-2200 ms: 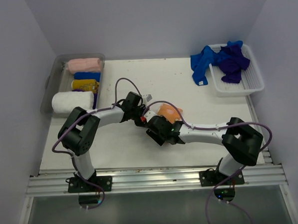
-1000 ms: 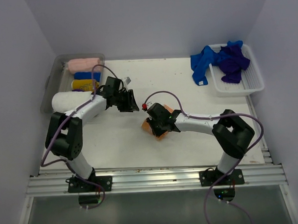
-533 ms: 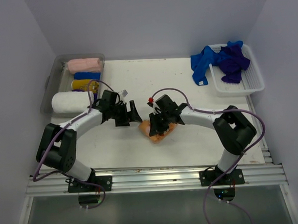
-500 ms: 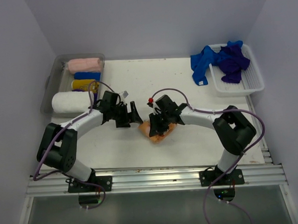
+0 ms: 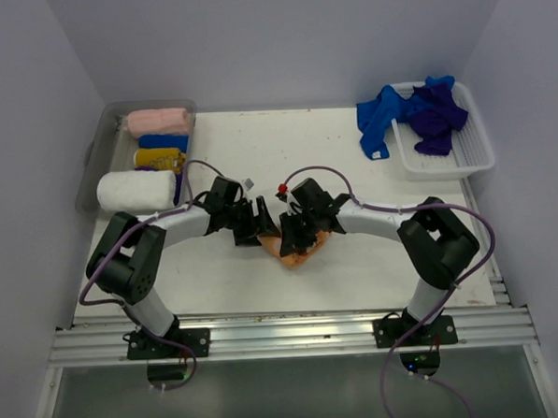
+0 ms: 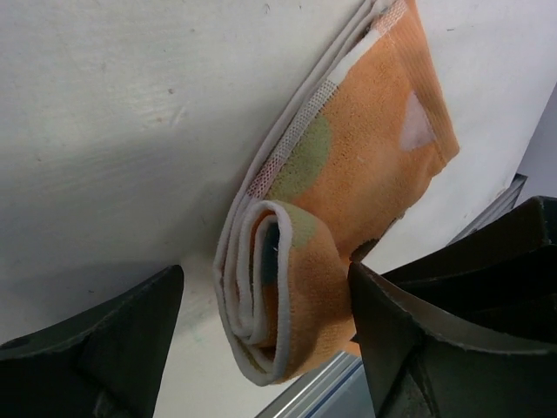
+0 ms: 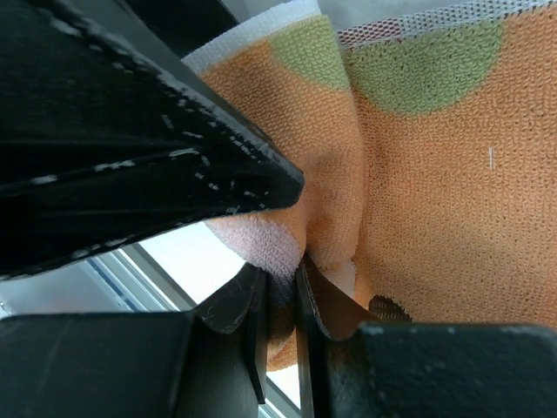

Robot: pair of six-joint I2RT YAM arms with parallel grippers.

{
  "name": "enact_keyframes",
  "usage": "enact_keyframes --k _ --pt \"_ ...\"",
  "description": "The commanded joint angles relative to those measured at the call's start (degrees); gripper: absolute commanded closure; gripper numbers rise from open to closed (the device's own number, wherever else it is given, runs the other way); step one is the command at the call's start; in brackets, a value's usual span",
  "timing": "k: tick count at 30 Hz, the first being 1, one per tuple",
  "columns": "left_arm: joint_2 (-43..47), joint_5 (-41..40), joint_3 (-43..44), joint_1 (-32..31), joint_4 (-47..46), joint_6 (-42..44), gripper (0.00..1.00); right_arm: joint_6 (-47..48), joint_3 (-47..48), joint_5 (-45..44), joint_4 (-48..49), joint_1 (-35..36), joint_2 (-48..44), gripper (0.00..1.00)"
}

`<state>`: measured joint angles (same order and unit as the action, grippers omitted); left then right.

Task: Roll the towels
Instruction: Roll the towel

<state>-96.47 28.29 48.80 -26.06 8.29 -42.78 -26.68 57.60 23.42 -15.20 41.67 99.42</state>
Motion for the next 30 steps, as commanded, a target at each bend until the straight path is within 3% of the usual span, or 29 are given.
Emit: enact_keyframes --k 1,2,4,5,6,8,9,14,20,26,30 --pt "-1.7 -1.6 1.5 -1.4 -1.0 -2.1 0.24 0.0 -0.7 -2.1 0.0 0.3 0.3 0.87" --pt "-2.1 -1.7 1.8 -1.9 -0.6 -1.9 0.28 0.1 -0.8 -3.0 -0.4 0.3 0.0 0.82" --pt "-2.9 -2.8 3.1 -2.4 1.4 -1.4 0.5 1.2 -0.8 -4.2 -1.2 0.4 -1.4 0.69" --pt "-3.2 -3.0 3.4 -2.8 2.1 -1.2 0.6 1.6 -0.7 -5.2 -1.8 0.4 -2.1 0.53" --pt "-3.4 -3.2 4.1 -2.8 2.9 -0.6 0.77 2.2 -0.6 -7.2 -3.4 1.0 -3.9 0.46" --pt "-4.1 -4.0 4.8 -2.8 5.3 0.0 0.92 4.0 0.1 -9.8 -5.8 2.1 -5.8 0.31" --pt "-4.4 -4.1 5.2 -2.8 6.4 0.4 1.0 4.8 0.4 -13.3 -6.7 2.8 -7.0 0.29" --pt "-4.8 -3.9 5.2 -2.8 7.8 1.4 1.0 11.5 3.9 -31.2 -12.0 13.5 -11.4 0.25" --pt "-4.8 -3.7 5.2 -2.7 8.6 2.1 1.0 20.3 3.2 -48.4 -8.8 24.7 -10.0 0.31" --pt "-5.5 -2.9 5.1 -2.7 8.3 2.2 1.0 24.9 2.6 -54.0 -3.6 28.5 -6.4 0.35" --pt "-5.8 -2.8 5.3 -2.7 8.4 2.3 1.0 26.2 2.4 -53.3 -1.3 29.4 -3.4 0.37"
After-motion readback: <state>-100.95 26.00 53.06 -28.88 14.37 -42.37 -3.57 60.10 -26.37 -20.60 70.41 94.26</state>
